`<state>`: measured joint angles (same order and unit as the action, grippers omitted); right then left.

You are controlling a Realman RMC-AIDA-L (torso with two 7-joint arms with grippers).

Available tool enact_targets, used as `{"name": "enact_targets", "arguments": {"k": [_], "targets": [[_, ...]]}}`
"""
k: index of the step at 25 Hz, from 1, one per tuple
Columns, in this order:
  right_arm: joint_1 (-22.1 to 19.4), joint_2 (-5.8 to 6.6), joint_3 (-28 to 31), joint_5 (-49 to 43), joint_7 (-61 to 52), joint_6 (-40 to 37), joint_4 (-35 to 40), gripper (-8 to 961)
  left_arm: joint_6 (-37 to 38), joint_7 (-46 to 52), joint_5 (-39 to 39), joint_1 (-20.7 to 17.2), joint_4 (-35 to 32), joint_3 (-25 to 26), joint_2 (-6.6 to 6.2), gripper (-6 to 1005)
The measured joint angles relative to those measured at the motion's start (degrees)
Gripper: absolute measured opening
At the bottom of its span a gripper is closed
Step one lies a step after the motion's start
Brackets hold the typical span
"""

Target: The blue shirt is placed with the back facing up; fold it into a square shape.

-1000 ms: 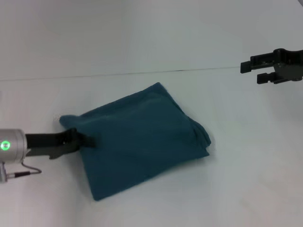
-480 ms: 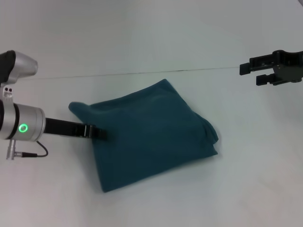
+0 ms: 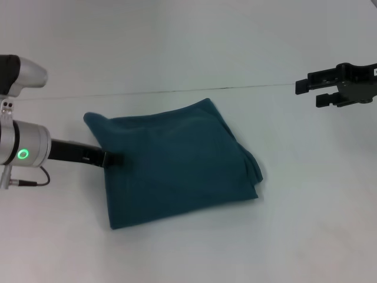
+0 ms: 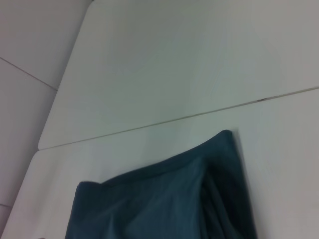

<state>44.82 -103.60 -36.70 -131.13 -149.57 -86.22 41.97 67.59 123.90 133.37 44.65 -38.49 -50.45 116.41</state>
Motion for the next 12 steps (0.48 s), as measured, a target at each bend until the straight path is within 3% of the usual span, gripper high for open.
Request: {"name": "enact_targets", "arguments": {"k": [5,12], "targets": [[0.07,-0.05,-0.11,0.00,0.00,-0.01,-0.34,827,-1.69,-6.18,0.15,0.19,-1.30,0.00,0.85,69],[0.09,-0.11,-0.16,0.00,-0.04,-0.02,-0.43,824,-4.48,-16.42,0.23,-0.23,-3.37,-0.11,3.39,69]]}}
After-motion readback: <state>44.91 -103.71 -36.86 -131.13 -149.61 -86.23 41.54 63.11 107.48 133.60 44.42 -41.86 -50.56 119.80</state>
